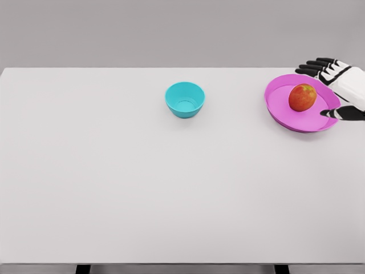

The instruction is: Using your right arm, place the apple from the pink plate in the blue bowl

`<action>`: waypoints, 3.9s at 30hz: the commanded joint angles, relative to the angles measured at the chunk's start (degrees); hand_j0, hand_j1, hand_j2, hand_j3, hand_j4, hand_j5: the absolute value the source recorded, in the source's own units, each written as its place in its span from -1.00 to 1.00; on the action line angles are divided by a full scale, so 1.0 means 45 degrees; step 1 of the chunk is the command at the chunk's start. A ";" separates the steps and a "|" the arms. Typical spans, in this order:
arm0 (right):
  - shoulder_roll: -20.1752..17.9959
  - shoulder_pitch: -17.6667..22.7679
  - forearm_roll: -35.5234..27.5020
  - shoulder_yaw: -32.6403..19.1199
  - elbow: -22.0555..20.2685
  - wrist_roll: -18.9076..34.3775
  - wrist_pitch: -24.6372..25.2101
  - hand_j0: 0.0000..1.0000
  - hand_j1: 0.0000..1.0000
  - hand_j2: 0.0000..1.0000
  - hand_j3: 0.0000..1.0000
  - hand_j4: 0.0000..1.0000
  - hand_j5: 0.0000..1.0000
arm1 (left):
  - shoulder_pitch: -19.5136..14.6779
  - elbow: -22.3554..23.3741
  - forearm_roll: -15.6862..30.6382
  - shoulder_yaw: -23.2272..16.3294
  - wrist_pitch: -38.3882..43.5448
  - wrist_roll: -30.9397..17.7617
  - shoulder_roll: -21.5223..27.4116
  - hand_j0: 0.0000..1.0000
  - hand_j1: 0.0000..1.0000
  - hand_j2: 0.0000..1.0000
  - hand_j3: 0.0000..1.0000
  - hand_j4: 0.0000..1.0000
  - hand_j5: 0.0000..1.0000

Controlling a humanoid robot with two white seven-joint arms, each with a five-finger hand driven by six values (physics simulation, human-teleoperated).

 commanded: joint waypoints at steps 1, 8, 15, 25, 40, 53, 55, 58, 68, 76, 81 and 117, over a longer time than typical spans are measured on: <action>-0.0020 0.0000 -0.0036 0.0094 -0.0019 -0.0004 0.0000 1.00 1.00 1.00 1.00 1.00 1.00 | 0.0000 -0.0001 0.0000 0.0002 -0.0003 -0.0002 0.0001 1.00 1.00 1.00 1.00 1.00 1.00; 0.0545 -0.1170 0.0003 -0.0960 0.2911 0.4777 0.0000 1.00 1.00 1.00 1.00 1.00 1.00 | 0.0000 -0.0001 0.0000 0.0002 -0.0003 -0.0002 0.0001 1.00 1.00 1.00 1.00 1.00 1.00; 0.3298 -0.6423 0.0061 0.1986 0.8240 0.7852 0.0000 1.00 1.00 1.00 1.00 1.00 1.00 | 0.0000 -0.0001 0.0000 0.0002 -0.0003 -0.0002 0.0001 1.00 1.00 1.00 1.00 1.00 1.00; 0.4803 -0.7929 0.0217 0.3785 1.0645 0.7852 0.0000 1.00 1.00 1.00 1.00 1.00 1.00 | 0.0000 -0.0001 0.0000 0.0002 -0.0003 -0.0002 0.0001 1.00 1.00 1.00 1.00 1.00 1.00; 0.6151 -0.9043 0.2229 0.3766 1.3536 0.7852 0.0000 1.00 1.00 1.00 1.00 1.00 1.00 | 0.0000 -0.0001 0.0000 0.0002 -0.0003 -0.0002 0.0001 1.00 1.00 1.00 1.00 1.00 1.00; 0.6698 -0.9473 0.2894 0.3766 1.4024 0.7852 0.0000 1.00 1.00 1.00 1.00 1.00 1.00 | 0.0019 -0.0001 0.0000 0.0002 -0.0003 -0.0002 0.0001 1.00 1.00 1.00 1.00 1.00 1.00; 0.6679 -0.9473 0.2894 0.3766 1.4181 0.7852 0.0000 1.00 1.00 1.00 1.00 1.00 1.00 | 0.0019 -0.0001 0.0000 0.0002 -0.0003 -0.0002 0.0001 1.00 1.00 1.00 1.00 1.00 1.00; 0.6679 -0.9492 0.3089 0.3766 1.4181 0.7852 0.0000 1.00 1.00 1.00 1.00 1.00 1.00 | 0.0000 -0.0001 0.0000 0.0002 -0.0003 -0.0002 0.0001 1.00 1.00 1.00 1.00 1.00 1.00; 0.6698 -0.9492 0.3226 0.3747 1.4180 0.7852 0.0000 0.08 0.08 0.08 0.08 0.08 0.08 | 0.0000 -0.0001 0.0000 0.0002 0.0017 -0.0002 0.0001 1.00 1.00 1.00 1.00 1.00 1.00; 0.6562 -0.9726 0.3167 0.3629 1.3927 0.7852 0.0000 0.08 0.08 0.08 0.08 0.08 0.08 | 0.0019 -0.0001 0.0000 0.0002 -0.0003 -0.0002 0.0001 1.00 1.00 1.00 1.00 1.00 1.00; 0.6386 -0.9902 0.3167 0.3610 1.2833 0.7852 0.0000 0.08 0.08 0.08 0.08 0.08 0.08 | 0.0019 -0.0001 0.0000 0.0002 -0.0003 -0.0002 0.0001 1.00 1.00 1.00 1.00 1.00 1.00; 1.0019 -0.8867 0.3714 0.4586 0.6602 0.7852 0.0000 0.09 0.09 0.09 0.09 0.09 0.09 | 0.0000 -0.0001 0.0000 0.0002 -0.0003 -0.0002 0.0001 1.00 1.00 1.00 1.00 1.00 1.00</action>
